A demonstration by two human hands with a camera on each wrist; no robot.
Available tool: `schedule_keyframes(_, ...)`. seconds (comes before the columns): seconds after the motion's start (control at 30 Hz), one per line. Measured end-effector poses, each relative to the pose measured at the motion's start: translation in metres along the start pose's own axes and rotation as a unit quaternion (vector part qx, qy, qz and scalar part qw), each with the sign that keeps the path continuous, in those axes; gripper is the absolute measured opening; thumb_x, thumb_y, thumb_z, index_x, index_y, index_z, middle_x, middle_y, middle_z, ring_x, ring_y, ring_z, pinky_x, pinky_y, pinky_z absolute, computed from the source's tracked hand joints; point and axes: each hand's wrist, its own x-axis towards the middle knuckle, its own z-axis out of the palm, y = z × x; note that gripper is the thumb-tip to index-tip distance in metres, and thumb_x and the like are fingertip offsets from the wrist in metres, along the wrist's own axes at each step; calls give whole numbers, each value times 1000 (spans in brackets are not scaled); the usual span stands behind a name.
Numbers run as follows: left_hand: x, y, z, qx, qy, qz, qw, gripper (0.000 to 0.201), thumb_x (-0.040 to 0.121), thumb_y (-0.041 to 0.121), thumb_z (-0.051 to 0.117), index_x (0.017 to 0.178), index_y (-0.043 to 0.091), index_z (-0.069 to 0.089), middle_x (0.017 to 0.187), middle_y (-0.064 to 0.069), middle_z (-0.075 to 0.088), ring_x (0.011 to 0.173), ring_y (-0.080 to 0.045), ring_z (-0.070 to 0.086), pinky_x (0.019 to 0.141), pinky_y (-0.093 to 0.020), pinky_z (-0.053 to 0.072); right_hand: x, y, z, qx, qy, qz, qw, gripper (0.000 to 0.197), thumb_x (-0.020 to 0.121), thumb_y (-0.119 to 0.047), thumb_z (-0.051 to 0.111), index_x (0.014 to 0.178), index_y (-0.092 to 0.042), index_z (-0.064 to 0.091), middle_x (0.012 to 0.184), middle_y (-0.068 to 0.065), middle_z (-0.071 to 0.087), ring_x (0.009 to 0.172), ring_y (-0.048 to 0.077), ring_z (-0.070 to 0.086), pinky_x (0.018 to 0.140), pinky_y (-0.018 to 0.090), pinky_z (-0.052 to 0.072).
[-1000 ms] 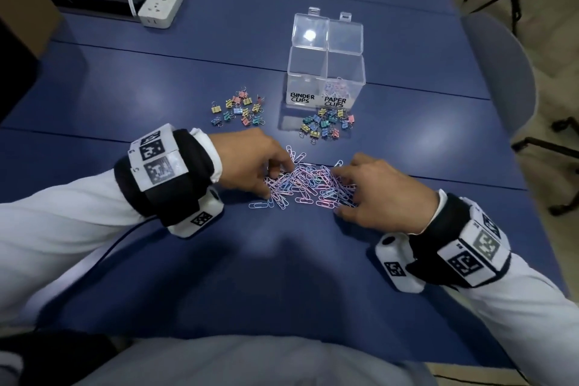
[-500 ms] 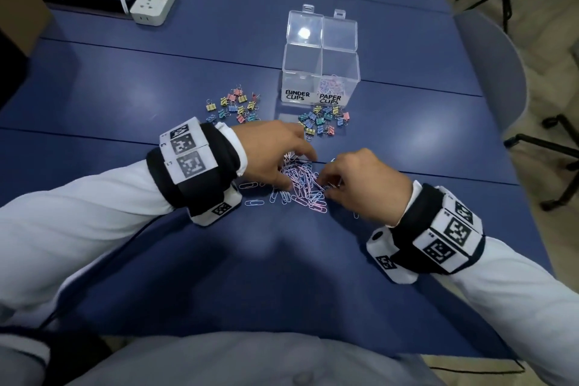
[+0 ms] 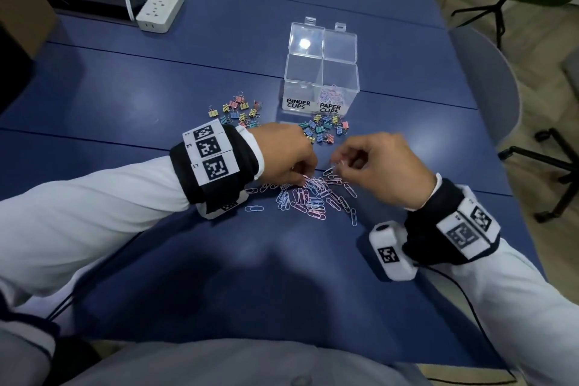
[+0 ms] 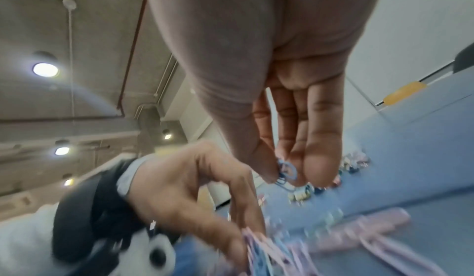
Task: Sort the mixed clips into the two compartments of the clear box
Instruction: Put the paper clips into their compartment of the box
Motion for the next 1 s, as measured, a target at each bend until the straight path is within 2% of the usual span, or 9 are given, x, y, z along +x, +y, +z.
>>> schedule_keyframes(0.07,-1,-1,0,-8,2,-3,1000,22,88,40,58,105,29,67,96,8,69,89,-16,63,65,-24,37,13,1,-17,82,38,2,996,8,78,-15,74,84,-20,72,63,-7,66,52,0,55,61,7,45)
schedule_keyframes(0.17,-3,-2,-1,-38,4,-9,999,20,88,40,58,102,27,66,94,7,68,84,-15,61,65,-25,42,42,1,-43,207,100,7,973,8,79,-13,75,87,-14,71,70,6,70,56,9,63,57,25,57)
schedule_keyframes(0.27,-5,-3,-5,-73,12,-18,997,21,88,40,59,101,25,66,92,7,67,79,-13,59,70,-29,51,82,6,-58,209,190,22,959,8,75,-18,76,78,-23,71,73,7,72,61,12,64,58,29,56)
schedule_keyframes(0.33,-7,-5,-9,-90,22,-22,995,21,88,40,59,100,24,66,90,7,65,77,-12,58,70,-28,50,107,10,-58,181,226,31,957,8,71,-23,76,72,-27,70,72,4,71,61,11,61,61,28,55)
schedule_keyframes(0.47,-12,-10,-25,-138,72,-30,987,22,88,41,62,96,22,67,86,7,65,72,-9,57,70,-23,47,129,24,-42,123,192,54,972,7,72,-19,76,78,-23,73,75,4,71,66,8,61,71,25,54)
schedule_keyframes(0.67,-4,-36,-75,-139,159,-86,974,17,86,37,65,93,22,70,83,7,70,72,-11,62,69,-20,45,109,31,-41,103,191,29,976,17,86,-21,65,100,-19,74,87,-6,71,78,1,63,69,-2,42)
schedule_keyframes(0.8,36,-48,-103,-93,176,-133,971,21,84,41,65,93,23,70,79,10,65,74,-12,58,77,-27,48,76,37,-45,126,217,15,968,11,83,-26,69,92,-24,75,83,-2,74,76,5,66,75,12,49)
schedule_keyframes(0.9,71,-50,-109,-43,157,-155,974,22,84,40,66,97,23,70,92,6,70,87,-17,59,71,-27,40,51,40,-45,127,191,21,973,6,81,-29,71,87,-28,74,78,1,74,71,10,65,72,20,51)
schedule_keyframes(1.0,91,-51,-103,-30,126,-152,980,20,83,33,68,98,20,73,98,1,72,94,-20,63,73,-28,43,31,42,-43,124,143,29,981,5,81,-29,72,85,-27,74,77,2,74,67,14,63,73,29,53)
